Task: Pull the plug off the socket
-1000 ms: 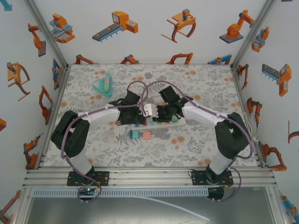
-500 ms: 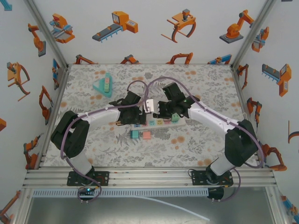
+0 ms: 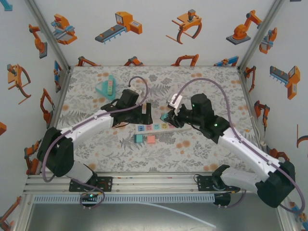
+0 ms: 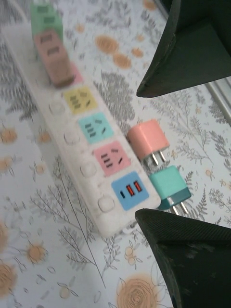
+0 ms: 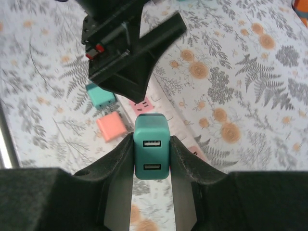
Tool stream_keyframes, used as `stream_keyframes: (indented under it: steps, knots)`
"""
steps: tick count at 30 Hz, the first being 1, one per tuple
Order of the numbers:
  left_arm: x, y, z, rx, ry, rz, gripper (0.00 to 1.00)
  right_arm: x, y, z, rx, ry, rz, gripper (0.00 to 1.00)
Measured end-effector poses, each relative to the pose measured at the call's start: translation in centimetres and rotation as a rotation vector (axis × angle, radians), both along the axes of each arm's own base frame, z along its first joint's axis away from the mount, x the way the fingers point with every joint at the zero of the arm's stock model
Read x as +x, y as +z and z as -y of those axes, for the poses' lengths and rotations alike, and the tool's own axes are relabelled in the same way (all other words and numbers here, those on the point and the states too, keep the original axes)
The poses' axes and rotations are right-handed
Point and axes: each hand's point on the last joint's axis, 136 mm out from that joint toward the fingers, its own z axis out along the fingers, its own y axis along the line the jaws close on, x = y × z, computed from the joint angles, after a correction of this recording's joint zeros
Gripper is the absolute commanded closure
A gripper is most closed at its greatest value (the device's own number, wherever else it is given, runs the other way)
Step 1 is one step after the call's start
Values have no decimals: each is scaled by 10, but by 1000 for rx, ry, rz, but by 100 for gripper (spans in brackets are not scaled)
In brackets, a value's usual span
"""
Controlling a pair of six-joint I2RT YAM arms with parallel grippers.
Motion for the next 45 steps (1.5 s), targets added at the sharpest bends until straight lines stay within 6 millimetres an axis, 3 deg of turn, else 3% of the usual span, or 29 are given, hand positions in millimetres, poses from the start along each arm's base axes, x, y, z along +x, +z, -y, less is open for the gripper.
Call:
stream_keyframes:
  steps: [5,10,15,20,26,31,37,45]
  knots:
    - [-28,48,4,-137,-126,101,5,-8,19,21,167,-160,-150,80]
    - [-68,72,-2,-197,-266,191,1,-6,8,37,272,-323,-335,80]
    - [-103,90,-10,-224,-397,300,3,-2,-30,45,331,-461,-521,81]
    - [-125,104,-18,-233,-492,397,3,0,-88,44,364,-558,-713,81]
    - [-144,100,-17,-205,-601,423,3,-1,-141,38,392,-620,-849,81]
    - [-156,85,-18,-151,-674,407,3,0,-169,30,401,-643,-912,80]
    - [-161,64,-19,-77,-719,365,3,7,-186,22,420,-657,-944,77]
    - [-159,58,-19,-36,-723,373,3,7,-207,26,467,-693,-969,62]
